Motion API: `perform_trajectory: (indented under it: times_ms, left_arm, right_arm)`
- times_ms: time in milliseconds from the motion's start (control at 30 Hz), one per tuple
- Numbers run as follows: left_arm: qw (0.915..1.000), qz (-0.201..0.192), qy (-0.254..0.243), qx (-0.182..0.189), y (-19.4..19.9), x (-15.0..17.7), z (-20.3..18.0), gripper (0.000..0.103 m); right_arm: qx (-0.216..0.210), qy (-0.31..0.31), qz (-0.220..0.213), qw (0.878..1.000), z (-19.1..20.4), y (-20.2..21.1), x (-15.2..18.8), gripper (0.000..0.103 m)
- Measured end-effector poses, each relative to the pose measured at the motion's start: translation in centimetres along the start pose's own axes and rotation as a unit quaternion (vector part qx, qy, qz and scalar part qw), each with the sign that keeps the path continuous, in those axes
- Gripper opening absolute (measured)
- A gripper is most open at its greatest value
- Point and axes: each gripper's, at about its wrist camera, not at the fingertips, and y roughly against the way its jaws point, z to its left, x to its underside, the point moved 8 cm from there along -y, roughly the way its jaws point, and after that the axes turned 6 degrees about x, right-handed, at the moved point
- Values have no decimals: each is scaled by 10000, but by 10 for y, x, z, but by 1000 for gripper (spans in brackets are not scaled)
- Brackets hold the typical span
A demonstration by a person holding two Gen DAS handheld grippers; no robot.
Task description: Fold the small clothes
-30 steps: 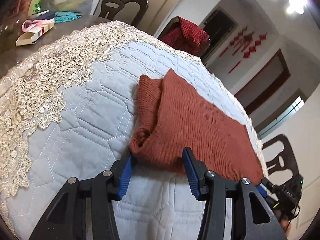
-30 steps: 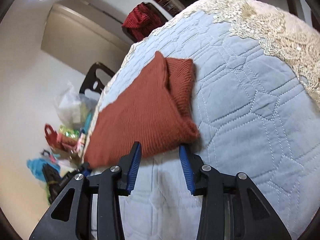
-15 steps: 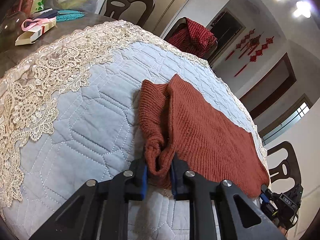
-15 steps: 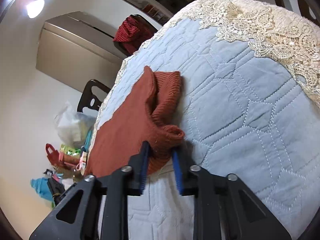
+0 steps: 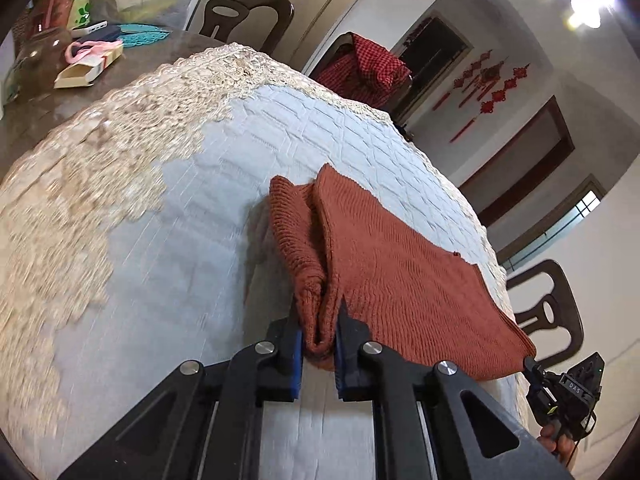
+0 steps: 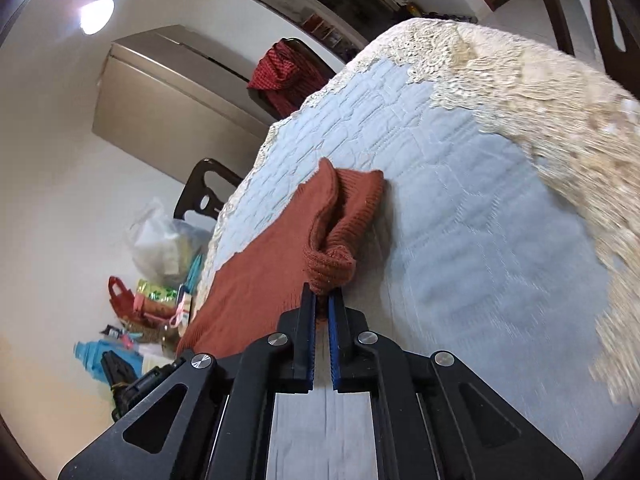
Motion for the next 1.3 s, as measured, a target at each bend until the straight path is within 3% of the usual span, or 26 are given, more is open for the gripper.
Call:
perform_trajectory:
  times_ms: [233,333,467,567,700,767,867,967,1067,1200,1300]
  left_arm:
    - [9993,333,-126,-131,2,40,11,18]
    - [9993,205,-257,-162,13,37,9,20]
    - [9966,-206,-631,-480,33,20,5,23]
    - [9958,-311,-755,-408,28,5,-6,24]
    - [9933,-230,-1134,-59,4,-5,-37,25]
    - [9915,-18,-1297,6,-20,-5,-44,26]
    - [9879,361,-1422,-501,-57,-3,-31,26]
    - [9855,302,-1562,-583,-56,-9,-36,26]
    - [9829,158,-1761,-504,-52,-16,-53,26]
    - [9795,156,-1941,-522,-66,-21,-66,27]
    - [9790,323,-1852,-788,-83,-18,-50,27]
  right_arm:
    - [335,-93,343,9988,-28,18,45,5]
    - [317,-280,557,9976,-43,14,51,7]
    - [730,449,29,9963,-27,38,33,10]
    - [786,807,-334,9931,-10,41,18,11]
    - [512,1263,-318,9902,21,14,14,11]
    - [522,1430,11,9883,27,-15,18,11]
    - [837,1507,356,9844,12,-53,16,9]
    - [811,1313,221,9878,9,-55,3,7]
    - [829,1530,82,9847,26,-50,-1,11]
    - [657,1775,303,9815,50,-67,6,11]
    - [682,2126,609,9729,61,-89,17,11]
